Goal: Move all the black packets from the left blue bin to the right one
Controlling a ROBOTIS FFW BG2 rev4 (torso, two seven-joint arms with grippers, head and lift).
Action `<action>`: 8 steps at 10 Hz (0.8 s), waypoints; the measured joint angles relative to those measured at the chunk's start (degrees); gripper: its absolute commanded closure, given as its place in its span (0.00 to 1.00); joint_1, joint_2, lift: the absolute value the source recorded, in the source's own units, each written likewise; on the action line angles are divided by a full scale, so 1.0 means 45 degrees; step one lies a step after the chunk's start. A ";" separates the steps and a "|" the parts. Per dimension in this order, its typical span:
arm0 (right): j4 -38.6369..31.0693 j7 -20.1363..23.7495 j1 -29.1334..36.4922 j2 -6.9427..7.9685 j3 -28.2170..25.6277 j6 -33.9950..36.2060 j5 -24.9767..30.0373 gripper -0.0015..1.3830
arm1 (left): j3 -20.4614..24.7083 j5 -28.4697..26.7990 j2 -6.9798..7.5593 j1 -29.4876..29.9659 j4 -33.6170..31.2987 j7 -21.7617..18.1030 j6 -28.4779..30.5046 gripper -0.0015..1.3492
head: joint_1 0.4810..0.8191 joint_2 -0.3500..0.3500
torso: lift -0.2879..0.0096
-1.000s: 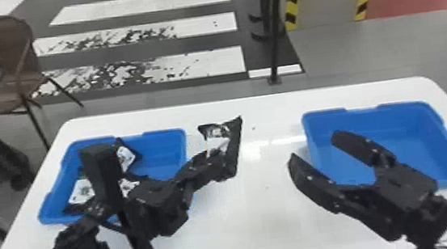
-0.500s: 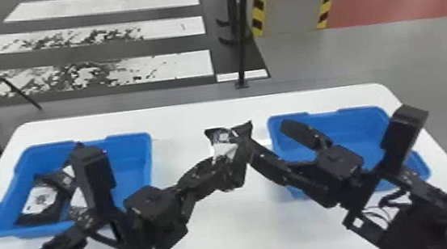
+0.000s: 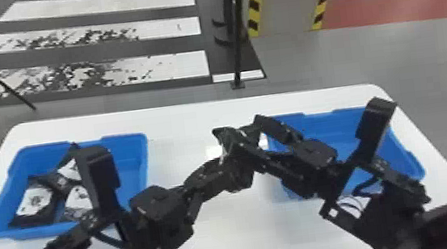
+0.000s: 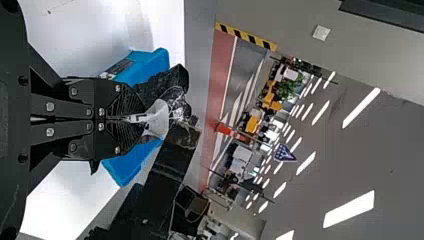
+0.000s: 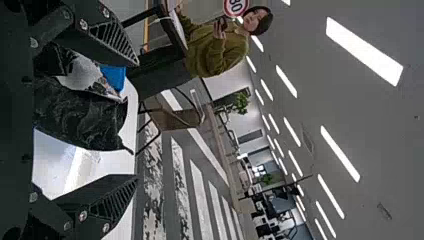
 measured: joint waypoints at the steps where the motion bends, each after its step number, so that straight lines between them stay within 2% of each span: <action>1: 0.0301 0.0216 -0.0197 0.0000 0.0110 0.0111 -0.0246 0.73 | -0.0020 0.0006 0.0004 -0.0021 0.0000 0.0000 0.0005 0.89 | 0.63 0.42 | 0.50; 3: 0.0599 0.0444 -0.0293 0.0000 0.0206 0.0814 -0.0806 0.92 | -0.0007 -0.0013 -0.0001 -0.0028 0.0000 0.0002 -0.0021 0.89 | 0.63 0.45 | 0.50; 5: 0.0598 0.0462 -0.0232 0.0030 0.0257 0.0801 -0.0870 0.92 | 0.0018 -0.0015 -0.0005 -0.0002 0.0000 0.0001 -0.0054 0.89 | 0.63 0.45 | 0.50; 6: 0.0588 0.0460 -0.0218 0.0037 0.0261 0.0680 -0.0887 0.92 | 0.0020 -0.0014 -0.0006 0.0004 0.0000 0.0001 -0.0059 0.80 | 0.63 0.45 | 0.50; 8: 0.0588 0.0440 -0.0186 0.0039 0.0246 0.0546 -0.1000 0.92 | 0.0119 0.0175 -0.0027 0.0108 0.0003 0.0127 -0.0085 0.22 | 0.63 0.46 | 0.50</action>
